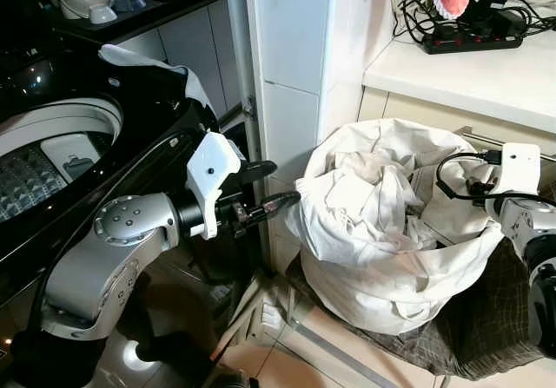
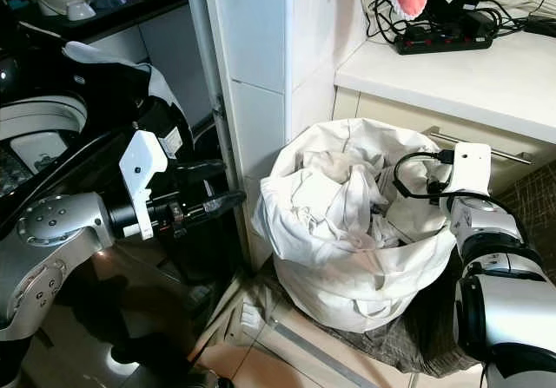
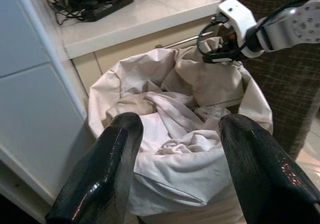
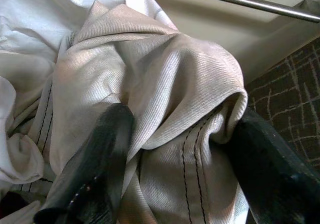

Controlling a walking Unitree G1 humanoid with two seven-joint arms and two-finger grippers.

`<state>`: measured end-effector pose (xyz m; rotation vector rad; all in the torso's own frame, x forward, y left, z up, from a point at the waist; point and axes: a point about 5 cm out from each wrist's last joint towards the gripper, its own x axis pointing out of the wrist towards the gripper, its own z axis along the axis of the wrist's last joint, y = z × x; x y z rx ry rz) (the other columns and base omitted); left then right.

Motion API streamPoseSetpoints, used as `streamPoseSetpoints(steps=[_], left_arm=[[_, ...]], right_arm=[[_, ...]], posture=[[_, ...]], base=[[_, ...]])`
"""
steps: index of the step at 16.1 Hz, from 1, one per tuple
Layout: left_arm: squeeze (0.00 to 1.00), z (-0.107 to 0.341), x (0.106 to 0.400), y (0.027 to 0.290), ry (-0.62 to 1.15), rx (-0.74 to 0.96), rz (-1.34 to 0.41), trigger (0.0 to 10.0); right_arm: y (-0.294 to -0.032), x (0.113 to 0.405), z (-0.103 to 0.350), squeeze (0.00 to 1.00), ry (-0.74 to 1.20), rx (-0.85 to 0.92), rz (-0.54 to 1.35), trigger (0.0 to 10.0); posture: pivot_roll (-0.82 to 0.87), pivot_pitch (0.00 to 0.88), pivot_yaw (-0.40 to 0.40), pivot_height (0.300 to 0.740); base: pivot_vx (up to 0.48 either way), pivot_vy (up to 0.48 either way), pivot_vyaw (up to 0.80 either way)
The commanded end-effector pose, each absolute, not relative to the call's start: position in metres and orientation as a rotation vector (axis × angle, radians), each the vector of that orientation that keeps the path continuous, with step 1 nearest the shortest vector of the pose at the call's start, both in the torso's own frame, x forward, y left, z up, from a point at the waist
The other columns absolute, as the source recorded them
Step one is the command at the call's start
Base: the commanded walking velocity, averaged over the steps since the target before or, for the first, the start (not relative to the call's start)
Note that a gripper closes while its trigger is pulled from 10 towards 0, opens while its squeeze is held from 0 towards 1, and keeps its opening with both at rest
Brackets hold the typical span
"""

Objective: Clothes washing

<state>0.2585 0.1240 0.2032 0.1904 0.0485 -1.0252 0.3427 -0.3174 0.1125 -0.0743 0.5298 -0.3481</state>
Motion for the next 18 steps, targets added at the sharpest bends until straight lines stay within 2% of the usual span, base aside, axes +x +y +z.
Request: streamPoseSetpoints(steps=[1, 15, 18], left_arm=[[0.0, 0.205, 0.255, 0.123, 0.055, 0.202, -1.052, 10.0], [0.0, 0.202, 0.259, 0.121, 0.056, 0.192, -1.055, 10.0], [0.0, 0.212, 0.28, 0.127, -0.051, 0.178, -0.905, 10.0]], right_arm=[[-0.314, 0.341, 0.107, 0.0, 0.564, -0.056, -0.346, 0.0], [-0.32, 0.341, 0.111, 0.0, 0.532, -0.032, -0.357, 0.0], [-0.318, 0.35, 0.126, 0.0, 0.445, -0.046, -0.32, 0.0]], posture=[[0.17, 0.0, 0.091, 0.74], [0.14, 0.0, 0.085, 0.74], [0.09, 0.0, 0.083, 0.74]], base=[[0.0, 0.0, 0.0], [0.0, 0.0, 0.0], [0.0, 0.0, 0.0]])
